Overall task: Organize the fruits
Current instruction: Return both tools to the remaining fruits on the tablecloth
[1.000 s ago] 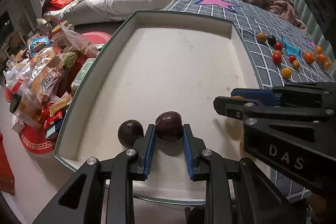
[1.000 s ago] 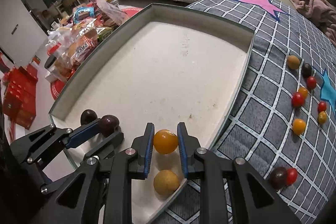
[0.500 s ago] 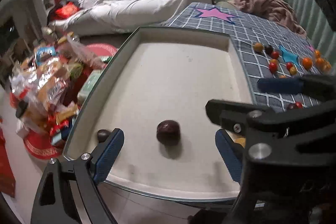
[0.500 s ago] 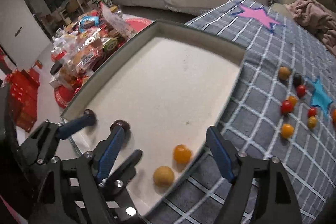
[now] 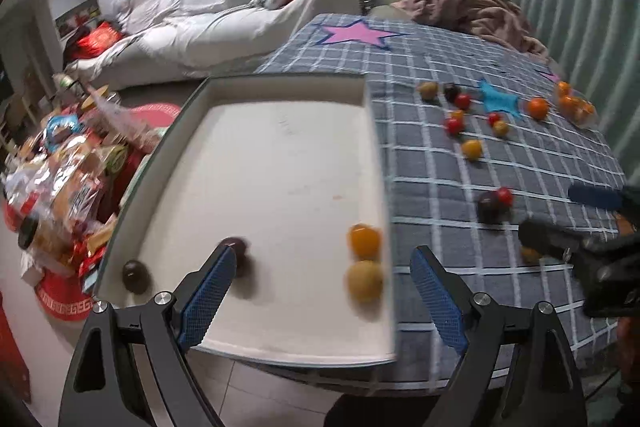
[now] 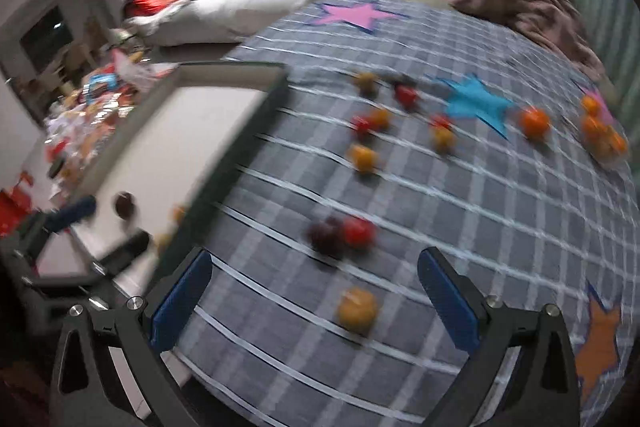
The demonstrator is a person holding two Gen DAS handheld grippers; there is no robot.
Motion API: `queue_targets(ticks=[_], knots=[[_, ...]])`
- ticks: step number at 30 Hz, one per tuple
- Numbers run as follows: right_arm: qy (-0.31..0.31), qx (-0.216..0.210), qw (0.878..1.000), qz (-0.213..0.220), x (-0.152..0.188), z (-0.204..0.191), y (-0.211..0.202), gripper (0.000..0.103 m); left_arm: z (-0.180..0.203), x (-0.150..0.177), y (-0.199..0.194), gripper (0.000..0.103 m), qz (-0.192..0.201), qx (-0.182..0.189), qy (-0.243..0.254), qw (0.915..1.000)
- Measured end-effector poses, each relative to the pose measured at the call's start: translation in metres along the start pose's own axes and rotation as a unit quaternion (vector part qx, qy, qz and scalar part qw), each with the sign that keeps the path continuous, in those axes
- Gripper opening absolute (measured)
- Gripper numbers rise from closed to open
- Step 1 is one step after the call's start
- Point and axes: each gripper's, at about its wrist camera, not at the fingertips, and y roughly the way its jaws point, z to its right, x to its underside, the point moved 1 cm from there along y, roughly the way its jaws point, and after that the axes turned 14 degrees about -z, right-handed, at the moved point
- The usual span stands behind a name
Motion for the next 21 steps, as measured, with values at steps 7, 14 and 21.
queue_targets(ticks=[7,14,21], knots=[[0.008,0.033,0.999,-0.01,0.026,0.019,0.012,0.103,0.042,-0.011,-0.002,0.09,0.002,-0.002,0.046,0.9989],[-0.01,0.044,0.999,0.001,0.029,0.016,0.025,0.103,0.073,-0.026,0.005,0.09,-0.006,-0.009,0.093,0.9956],[-0.033,0.049,0.998,0.012,0.027,0.008,0.036,0.075,0.088,-0.039,0.021,0.09,-0.032,0.007,0.112,0.9931]])
